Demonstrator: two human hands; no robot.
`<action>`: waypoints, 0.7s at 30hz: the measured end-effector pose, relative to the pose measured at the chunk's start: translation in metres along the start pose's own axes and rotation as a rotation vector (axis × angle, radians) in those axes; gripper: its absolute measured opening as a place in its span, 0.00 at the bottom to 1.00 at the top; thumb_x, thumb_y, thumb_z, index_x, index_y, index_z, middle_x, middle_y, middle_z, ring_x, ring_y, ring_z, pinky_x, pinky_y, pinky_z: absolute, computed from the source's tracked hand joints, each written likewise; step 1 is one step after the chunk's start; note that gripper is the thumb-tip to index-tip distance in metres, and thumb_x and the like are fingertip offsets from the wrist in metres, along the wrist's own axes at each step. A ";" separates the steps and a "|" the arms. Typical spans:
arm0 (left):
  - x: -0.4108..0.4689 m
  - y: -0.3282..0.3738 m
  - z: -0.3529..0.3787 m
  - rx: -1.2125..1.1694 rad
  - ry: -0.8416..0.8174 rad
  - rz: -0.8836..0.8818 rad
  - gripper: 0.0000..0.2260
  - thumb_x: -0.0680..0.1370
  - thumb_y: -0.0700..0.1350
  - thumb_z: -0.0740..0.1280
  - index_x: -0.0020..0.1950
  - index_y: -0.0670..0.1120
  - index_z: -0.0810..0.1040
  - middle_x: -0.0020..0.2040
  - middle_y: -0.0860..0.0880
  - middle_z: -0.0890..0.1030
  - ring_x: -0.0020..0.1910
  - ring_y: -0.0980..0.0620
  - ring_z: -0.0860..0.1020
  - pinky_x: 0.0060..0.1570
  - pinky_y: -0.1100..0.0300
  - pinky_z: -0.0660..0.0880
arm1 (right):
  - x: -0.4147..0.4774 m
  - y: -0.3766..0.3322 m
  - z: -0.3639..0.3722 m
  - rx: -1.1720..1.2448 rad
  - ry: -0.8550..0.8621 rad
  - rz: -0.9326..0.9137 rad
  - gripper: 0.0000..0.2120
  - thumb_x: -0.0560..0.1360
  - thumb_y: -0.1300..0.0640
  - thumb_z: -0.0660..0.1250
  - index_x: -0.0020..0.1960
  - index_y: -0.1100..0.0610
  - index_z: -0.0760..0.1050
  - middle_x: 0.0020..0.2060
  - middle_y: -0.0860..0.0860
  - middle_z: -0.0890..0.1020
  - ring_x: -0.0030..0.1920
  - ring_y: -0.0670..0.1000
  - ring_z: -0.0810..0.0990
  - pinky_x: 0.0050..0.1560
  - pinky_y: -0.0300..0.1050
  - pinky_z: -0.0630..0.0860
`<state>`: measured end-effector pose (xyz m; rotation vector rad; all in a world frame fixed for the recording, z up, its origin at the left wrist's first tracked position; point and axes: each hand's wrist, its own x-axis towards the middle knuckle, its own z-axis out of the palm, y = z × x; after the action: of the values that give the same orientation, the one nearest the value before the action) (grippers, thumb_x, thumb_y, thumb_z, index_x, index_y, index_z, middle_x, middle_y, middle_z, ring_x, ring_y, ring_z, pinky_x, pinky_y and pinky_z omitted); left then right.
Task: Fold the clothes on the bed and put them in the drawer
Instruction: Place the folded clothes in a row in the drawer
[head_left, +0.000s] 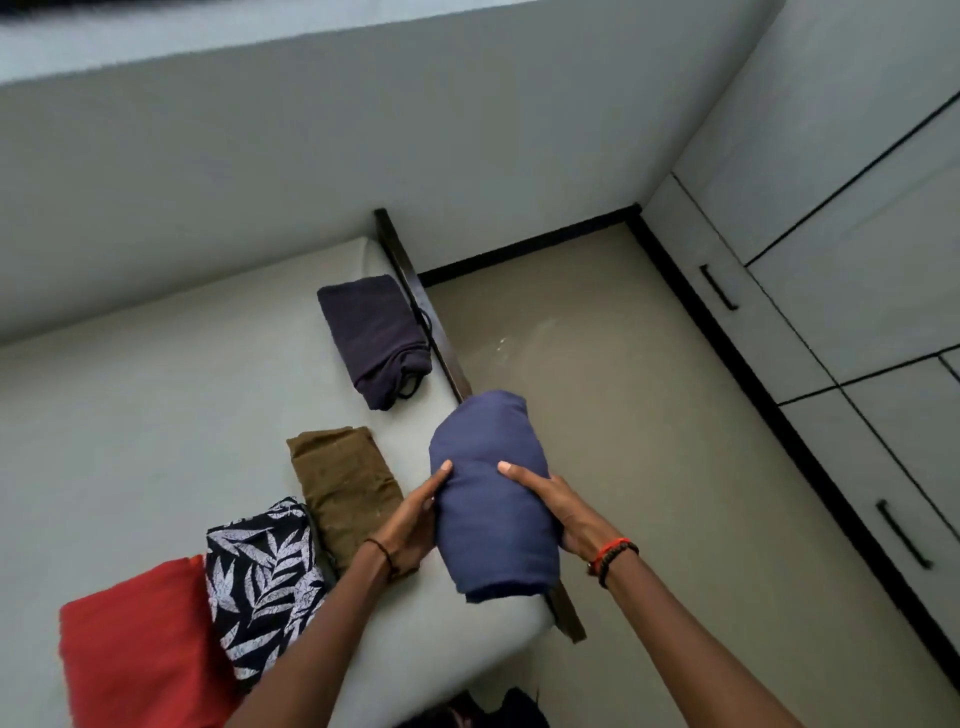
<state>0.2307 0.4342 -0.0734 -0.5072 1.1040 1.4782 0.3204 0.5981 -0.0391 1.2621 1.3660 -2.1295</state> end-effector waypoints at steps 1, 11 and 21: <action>-0.011 0.001 0.009 -0.022 -0.028 0.005 0.26 0.70 0.57 0.72 0.63 0.43 0.76 0.60 0.44 0.80 0.62 0.43 0.76 0.63 0.48 0.71 | -0.016 -0.004 -0.003 0.032 0.006 -0.017 0.24 0.68 0.48 0.75 0.60 0.56 0.76 0.52 0.51 0.84 0.53 0.52 0.83 0.57 0.49 0.78; -0.090 0.022 0.114 0.278 -0.297 0.008 0.29 0.68 0.56 0.73 0.62 0.40 0.76 0.58 0.40 0.80 0.59 0.43 0.78 0.64 0.47 0.71 | -0.142 -0.030 -0.023 0.248 0.146 -0.196 0.21 0.71 0.48 0.72 0.59 0.58 0.77 0.51 0.54 0.84 0.53 0.54 0.83 0.54 0.48 0.77; -0.094 -0.016 0.206 0.519 -0.416 -0.127 0.31 0.67 0.55 0.76 0.64 0.41 0.76 0.62 0.40 0.78 0.62 0.42 0.76 0.63 0.46 0.72 | -0.217 -0.010 -0.091 0.413 0.393 -0.328 0.26 0.67 0.44 0.75 0.58 0.59 0.78 0.49 0.55 0.85 0.51 0.54 0.83 0.58 0.50 0.77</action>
<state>0.3240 0.5571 0.0926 0.0920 1.0428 1.0642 0.4819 0.6400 0.1274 1.7993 1.4031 -2.5861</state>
